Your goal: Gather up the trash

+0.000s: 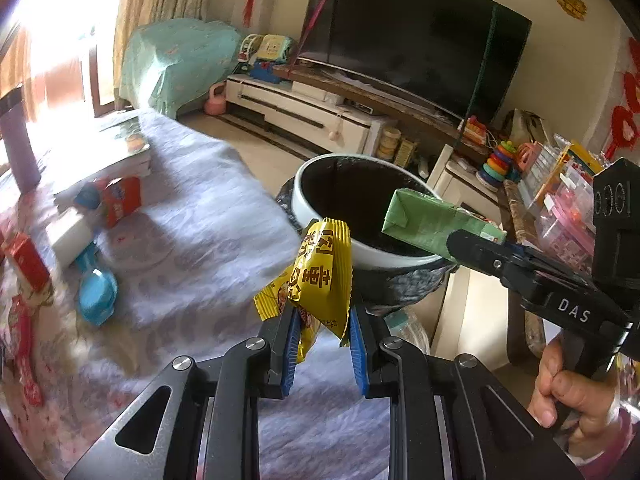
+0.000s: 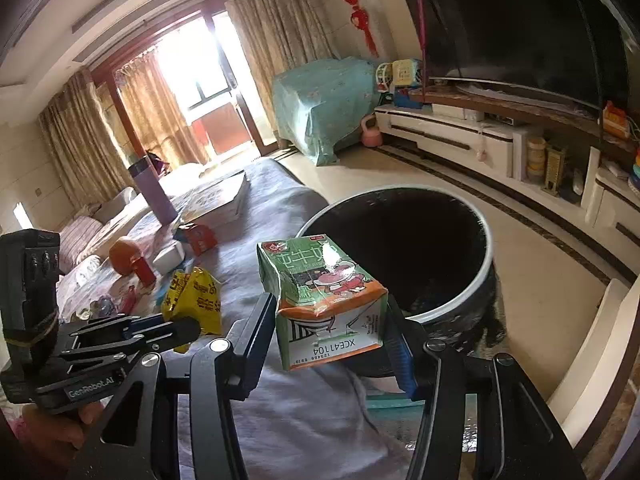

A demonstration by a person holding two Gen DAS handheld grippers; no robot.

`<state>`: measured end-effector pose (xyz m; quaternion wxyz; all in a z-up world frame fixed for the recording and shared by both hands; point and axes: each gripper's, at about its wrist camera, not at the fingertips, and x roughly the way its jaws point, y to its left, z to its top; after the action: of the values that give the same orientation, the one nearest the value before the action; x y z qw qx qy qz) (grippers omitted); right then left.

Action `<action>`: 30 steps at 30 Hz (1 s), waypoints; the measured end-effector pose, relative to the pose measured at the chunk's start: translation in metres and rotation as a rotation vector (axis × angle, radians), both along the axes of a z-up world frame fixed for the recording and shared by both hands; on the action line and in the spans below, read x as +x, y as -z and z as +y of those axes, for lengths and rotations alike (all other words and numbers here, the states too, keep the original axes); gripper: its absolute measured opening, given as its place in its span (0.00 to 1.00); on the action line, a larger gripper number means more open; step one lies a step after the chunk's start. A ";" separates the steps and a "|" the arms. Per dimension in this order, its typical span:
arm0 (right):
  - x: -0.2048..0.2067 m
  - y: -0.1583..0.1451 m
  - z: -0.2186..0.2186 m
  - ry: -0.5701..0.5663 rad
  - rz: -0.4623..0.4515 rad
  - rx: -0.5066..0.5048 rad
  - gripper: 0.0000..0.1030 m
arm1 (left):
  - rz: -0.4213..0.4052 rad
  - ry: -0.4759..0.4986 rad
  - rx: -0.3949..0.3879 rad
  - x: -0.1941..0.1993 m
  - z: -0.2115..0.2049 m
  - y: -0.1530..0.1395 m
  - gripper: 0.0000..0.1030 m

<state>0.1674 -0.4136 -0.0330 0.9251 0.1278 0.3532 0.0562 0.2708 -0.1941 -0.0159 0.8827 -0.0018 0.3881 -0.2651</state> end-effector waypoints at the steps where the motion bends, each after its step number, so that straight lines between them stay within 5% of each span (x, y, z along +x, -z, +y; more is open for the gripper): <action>1: 0.000 0.000 -0.002 0.003 -0.001 -0.001 0.52 | -0.002 0.004 0.001 0.001 -0.003 -0.001 0.20; 30: 0.026 0.006 -0.054 0.059 0.038 -0.035 0.51 | -0.020 0.094 0.065 0.052 -0.074 -0.007 0.21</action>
<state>0.1934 -0.4671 -0.0388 0.9215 0.1232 0.3678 0.0203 0.3227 -0.2677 -0.0088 0.8727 0.0476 0.3872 -0.2935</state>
